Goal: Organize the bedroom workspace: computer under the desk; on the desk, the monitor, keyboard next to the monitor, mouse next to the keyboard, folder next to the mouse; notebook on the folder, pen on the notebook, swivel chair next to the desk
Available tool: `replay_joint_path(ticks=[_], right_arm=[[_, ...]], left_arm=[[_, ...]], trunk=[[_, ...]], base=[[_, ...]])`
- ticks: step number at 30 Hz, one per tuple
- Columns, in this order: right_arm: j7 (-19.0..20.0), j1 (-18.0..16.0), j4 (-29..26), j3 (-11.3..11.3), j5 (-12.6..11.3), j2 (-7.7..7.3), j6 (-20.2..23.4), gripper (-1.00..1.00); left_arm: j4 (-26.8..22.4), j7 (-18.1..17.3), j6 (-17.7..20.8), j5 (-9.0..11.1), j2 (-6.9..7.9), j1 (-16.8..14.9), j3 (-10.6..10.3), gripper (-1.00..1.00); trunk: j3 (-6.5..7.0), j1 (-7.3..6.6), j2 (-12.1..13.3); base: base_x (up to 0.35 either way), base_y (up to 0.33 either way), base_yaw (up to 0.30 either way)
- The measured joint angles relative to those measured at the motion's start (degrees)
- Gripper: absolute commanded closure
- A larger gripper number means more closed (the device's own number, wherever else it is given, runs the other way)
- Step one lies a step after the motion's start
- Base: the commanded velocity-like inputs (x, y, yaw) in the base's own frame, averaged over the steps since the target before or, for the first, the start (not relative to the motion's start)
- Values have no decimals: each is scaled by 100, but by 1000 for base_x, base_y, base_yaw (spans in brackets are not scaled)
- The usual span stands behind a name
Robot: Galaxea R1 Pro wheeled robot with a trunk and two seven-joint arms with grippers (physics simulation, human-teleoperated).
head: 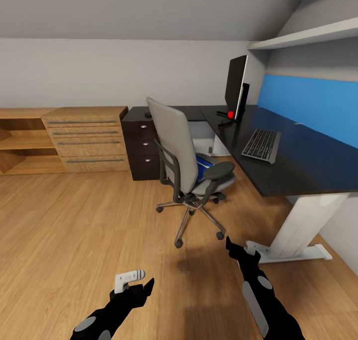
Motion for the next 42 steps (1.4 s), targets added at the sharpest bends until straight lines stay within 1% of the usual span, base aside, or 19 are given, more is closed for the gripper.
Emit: replay_joint_path(ticks=[25, 38, 42], right_arm=[[0, 0, 8, -4, 1, -1, -7, -100], [0, 0, 9, 0, 1, 0, -8, -100], [0, 0, 8, 0, 1, 0, -8, -100]], left_arm=[[9, 0, 0, 1, 0, 0, 0, -100], [9, 0, 0, 8, 0, -2, 0, -100], [9, 0, 0, 9, 0, -2, 0, -100]], trunk=[[-443, 549, -1003], [-585, 835, -1524], [-621, 843, -1530]], base=[[0, 0, 0], [0, 0, 0], [0, 0, 0]])
